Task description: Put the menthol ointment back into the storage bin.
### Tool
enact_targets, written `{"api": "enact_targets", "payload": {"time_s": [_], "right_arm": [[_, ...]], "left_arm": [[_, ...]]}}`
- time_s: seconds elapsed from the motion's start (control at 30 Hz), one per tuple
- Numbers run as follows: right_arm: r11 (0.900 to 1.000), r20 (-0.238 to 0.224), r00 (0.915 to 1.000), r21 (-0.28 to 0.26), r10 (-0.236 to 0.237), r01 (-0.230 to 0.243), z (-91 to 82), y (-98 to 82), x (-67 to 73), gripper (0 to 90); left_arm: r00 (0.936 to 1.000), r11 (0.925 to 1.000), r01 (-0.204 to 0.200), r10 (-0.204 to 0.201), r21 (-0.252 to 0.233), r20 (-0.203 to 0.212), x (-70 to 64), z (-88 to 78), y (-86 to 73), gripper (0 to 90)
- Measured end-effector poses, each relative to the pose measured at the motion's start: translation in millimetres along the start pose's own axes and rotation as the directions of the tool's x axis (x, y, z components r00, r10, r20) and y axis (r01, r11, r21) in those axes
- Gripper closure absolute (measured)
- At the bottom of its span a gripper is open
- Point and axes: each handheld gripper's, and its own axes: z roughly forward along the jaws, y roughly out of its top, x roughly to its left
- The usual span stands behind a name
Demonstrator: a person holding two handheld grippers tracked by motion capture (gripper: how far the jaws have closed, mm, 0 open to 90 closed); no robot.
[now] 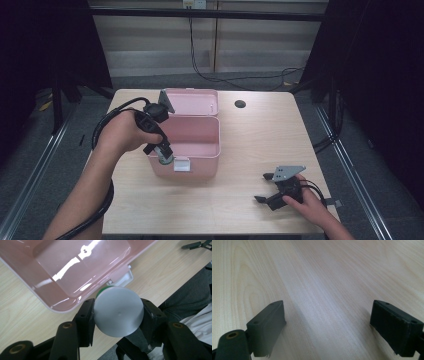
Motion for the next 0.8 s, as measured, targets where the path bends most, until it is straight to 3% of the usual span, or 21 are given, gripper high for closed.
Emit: {"api": "enact_targets", "payload": {"time_s": [0.2, 0.8], "right_arm": [[1.000, 0.000, 1.0000, 0.000, 0.000, 0.000, 0.0, 0.0, 0.0, 12.2], [1.000, -0.001, 1.0000, 0.000, 0.001, -0.001, 0.0, 0.0, 0.0, 12.2]], "left_arm": [[0.9997, 0.9997, 0.023, -0.023, -0.003, -0.010, 3.4, 1.4, 12.2, 50.1], [0.9981, 0.9989, 0.030, -0.031, -0.037, -0.053, 11.9, 15.2, 44.7, 50.1]]}}
